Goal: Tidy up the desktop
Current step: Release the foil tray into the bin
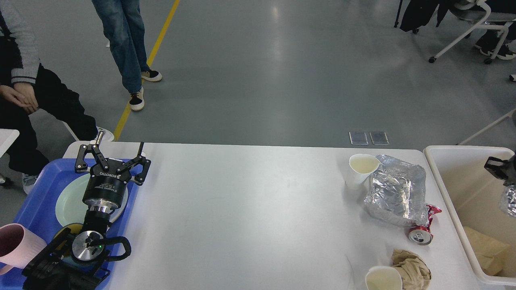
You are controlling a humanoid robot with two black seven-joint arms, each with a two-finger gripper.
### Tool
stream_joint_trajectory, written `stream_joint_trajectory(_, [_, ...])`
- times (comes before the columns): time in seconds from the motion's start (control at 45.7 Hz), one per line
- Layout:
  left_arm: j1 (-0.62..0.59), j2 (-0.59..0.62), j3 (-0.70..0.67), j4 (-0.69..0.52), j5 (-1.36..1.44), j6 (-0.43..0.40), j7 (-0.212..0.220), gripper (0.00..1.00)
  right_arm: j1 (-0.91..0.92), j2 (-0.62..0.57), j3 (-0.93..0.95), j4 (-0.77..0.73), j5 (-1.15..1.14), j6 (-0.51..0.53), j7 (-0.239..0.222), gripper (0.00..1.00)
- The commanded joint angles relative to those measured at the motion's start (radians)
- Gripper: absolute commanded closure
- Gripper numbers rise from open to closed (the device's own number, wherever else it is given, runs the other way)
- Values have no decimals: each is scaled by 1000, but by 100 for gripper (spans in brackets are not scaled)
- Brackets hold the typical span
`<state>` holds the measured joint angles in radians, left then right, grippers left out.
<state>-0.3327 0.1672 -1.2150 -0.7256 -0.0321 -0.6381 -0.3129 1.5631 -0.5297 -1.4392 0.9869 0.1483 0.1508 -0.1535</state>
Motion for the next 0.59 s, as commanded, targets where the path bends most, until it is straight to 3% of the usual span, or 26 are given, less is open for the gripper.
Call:
stream_joint_trajectory(0.0, [0, 0, 0, 0, 0, 0, 0, 4, -228, -15, 123, -227, -1, -13, 0, 100])
stream_joint_trajectory(0.131, [0, 0, -1, 0, 0, 0, 0, 4, -501, 16, 247, -505, 0, -31, -3, 100])
stream_joint_trajectory(0.328, [0, 0, 0, 0, 0, 0, 0, 4, -814, 166, 344, -921, 14, -36, -1, 100])
stream_joint_trajectory(0.416, [0, 0, 0, 0, 0, 0, 0, 4, -885, 229, 349, -978, 16, -106, -1, 100])
stream_joint_trajectory(0.569, [0, 0, -1, 0, 0, 0, 0, 4, -942, 240, 358, -976, 16, -200, 0, 100])
